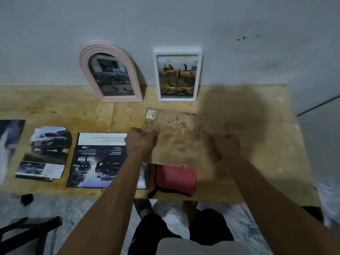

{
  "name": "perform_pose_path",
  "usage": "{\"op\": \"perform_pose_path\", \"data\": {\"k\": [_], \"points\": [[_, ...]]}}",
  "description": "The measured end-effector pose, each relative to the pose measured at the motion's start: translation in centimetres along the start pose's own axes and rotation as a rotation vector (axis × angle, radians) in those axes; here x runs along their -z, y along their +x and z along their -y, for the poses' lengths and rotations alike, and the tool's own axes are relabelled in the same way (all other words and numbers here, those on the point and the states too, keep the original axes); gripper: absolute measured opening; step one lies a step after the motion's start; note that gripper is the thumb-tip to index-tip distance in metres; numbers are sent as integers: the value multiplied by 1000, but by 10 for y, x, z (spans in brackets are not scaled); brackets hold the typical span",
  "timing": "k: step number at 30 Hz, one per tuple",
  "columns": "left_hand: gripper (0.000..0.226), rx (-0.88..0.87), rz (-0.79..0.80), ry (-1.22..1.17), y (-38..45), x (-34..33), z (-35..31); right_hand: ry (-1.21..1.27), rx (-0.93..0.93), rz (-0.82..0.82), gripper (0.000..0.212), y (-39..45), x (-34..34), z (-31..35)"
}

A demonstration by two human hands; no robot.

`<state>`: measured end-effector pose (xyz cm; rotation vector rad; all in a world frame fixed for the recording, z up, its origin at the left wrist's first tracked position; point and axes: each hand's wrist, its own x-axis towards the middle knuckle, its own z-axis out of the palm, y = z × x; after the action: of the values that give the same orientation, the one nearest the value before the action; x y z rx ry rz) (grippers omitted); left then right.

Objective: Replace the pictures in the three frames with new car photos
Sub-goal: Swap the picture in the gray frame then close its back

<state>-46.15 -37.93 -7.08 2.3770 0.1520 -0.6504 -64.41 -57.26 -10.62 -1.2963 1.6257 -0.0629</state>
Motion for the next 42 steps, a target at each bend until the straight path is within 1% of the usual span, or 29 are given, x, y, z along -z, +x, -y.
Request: {"op": "perform_pose_path", "data": {"k": [1, 2, 4, 6, 8, 9, 10, 12, 13, 15, 18, 20, 22, 25, 27, 29, 32, 37, 42], "points": [[73, -1, -12, -12, 2, 16, 7, 7, -2, 50, 46, -7, -10, -2], [73, -4, -25, -24, 4, 33, 15, 4, -14, 98, 56, -16, -22, -2], [67, -16, -54, -47, 12, 69, 34, 63, -13, 198, 66, -29, -50, -6], [61, -17, -65, -80, 20, 102, 58, 127, -47, 282, 68, -64, -73, 3], [57, -25, -71, -89, 25, 131, 82, 132, -42, 314, 57, -97, -94, 5], [55, -31, -77, -91, 27, 143, 95, 126, -20, 311, 53, -111, -106, 3], [52, -38, -85, -96, 30, 153, 109, 117, 13, 302, 54, -124, -118, -1], [46, -48, -76, -103, 36, 169, 134, 95, 105, 232, 59, -148, -140, -9], [42, -54, -59, -99, 40, 174, 145, 73, 148, 189, 65, -157, -149, -14], [36, -64, -13, -83, 48, 183, 162, 40, 198, 107, 84, -172, -164, -25], [38, -68, 61, 4, 57, 191, 182, 87, 233, 46, 96, -181, -176, -44], [38, -91, 97, 43, 62, 194, 192, 137, 211, 62, 96, -184, -180, -51], [36, -114, 99, 76, 67, 198, 197, 170, 202, 65, 94, -189, -180, -50], [37, -142, 15, 163, 77, 205, 204, 167, 238, 17, 99, -186, -178, -48], [40, -158, -36, 249, 85, 208, 210, 176, 263, 1, 97, -184, -174, -47], [44, -171, -40, 307, 92, 209, 214, 227, 258, 22, 95, -181, -169, -45], [39, -183, 5, 323, 99, 207, 216, 264, 264, 63, 92, -177, -165, -41], [31, -176, -3, 291, 98, 203, 220, 189, 355, 22, 80, -175, -157, -42], [30, -155, -4, 262, 99, 202, 219, 125, 376, -28, 78, -169, -153, -44]]}}
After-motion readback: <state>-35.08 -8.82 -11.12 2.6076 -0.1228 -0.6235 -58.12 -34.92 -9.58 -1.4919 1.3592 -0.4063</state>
